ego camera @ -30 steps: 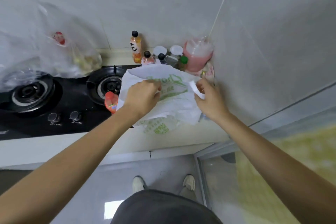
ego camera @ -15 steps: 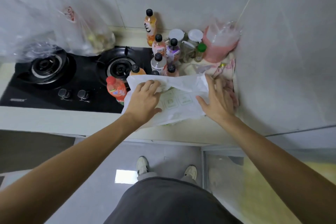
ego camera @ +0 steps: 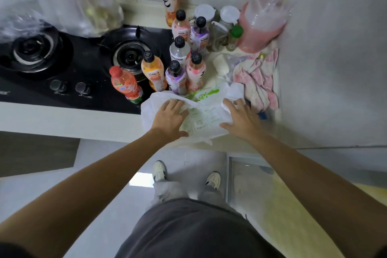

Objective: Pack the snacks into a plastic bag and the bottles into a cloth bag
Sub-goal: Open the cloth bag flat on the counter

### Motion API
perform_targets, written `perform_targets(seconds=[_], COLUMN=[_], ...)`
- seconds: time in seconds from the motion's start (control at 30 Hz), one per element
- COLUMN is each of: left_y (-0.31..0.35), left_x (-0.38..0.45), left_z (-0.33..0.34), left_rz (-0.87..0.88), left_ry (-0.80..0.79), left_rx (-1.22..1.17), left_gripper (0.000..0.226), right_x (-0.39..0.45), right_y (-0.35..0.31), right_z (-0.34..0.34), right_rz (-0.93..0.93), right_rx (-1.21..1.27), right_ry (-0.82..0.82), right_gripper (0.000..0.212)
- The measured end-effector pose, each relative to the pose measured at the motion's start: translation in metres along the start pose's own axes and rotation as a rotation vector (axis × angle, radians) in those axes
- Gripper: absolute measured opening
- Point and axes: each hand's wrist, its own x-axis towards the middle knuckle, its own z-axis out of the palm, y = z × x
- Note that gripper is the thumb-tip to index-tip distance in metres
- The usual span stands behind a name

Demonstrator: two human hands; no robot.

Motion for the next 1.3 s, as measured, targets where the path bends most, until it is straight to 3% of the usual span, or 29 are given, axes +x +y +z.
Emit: perform_targets(seconds=[0.1, 0.23, 0.33, 0.43, 0.5, 0.67, 0.83, 1.0, 1.17, 1.23, 1.3], left_y=[-0.002, -0.003, -0.005, -0.007, -0.01, -0.023, -0.032, -0.025, -0.015, -0.014, -0.014], left_x=[0.005, 0.009, 0.008, 0.01, 0.011, 0.01, 0.011, 0.012, 0.013, 0.013, 0.014], left_z=[0.013, 0.023, 0.025, 0.025, 0.024, 0.039, 0.044, 0.042, 0.029, 0.029, 0.033], left_rz=[-0.011, 0.01, 0.039, 0.098, 0.133, 0.225, 0.264, 0.111, -0.07, -0.101, -0.099], left_ry=[-0.052, 0.021, 0.112, 0.168, 0.209, 0.186, 0.152, 0.139, -0.008, -0.003, 0.029], left_rx=[-0.011, -0.03, -0.026, -0.011, -0.017, 0.04, 0.088, 0.113, 0.119, 0.129, 0.105], left_gripper=[0.09, 0.082, 0.073, 0.069, 0.069, 0.064, 0.072, 0.058, 0.049, 0.033, 0.02], right_x=[-0.001, -0.001, 0.0, 0.004, 0.01, 0.027, 0.031, 0.037, 0.044, 0.046, 0.046], right_y=[0.0, -0.007, -0.02, -0.027, -0.028, -0.022, -0.005, -0.001, -0.01, -0.012, -0.013], right_z=[0.006, 0.005, 0.012, 0.015, 0.011, 0.015, 0.017, 0.017, 0.01, 0.008, 0.006], right_rz=[-0.013, -0.293, -0.558, -0.693, -0.739, -0.928, -0.856, -0.539, -0.361, -0.347, -0.343], right_rx=[0.011, -0.102, -0.146, -0.156, -0.168, -0.248, -0.351, -0.374, -0.345, -0.319, -0.282], right_ry=[0.143, 0.463, 0.501, 0.558, 0.543, 0.277, 0.117, 0.11, -0.074, -0.108, -0.115], right_gripper=[0.066, 0.05, 0.043, 0.033, 0.034, 0.031, 0.053, 0.069, 0.114, 0.116, 0.102])
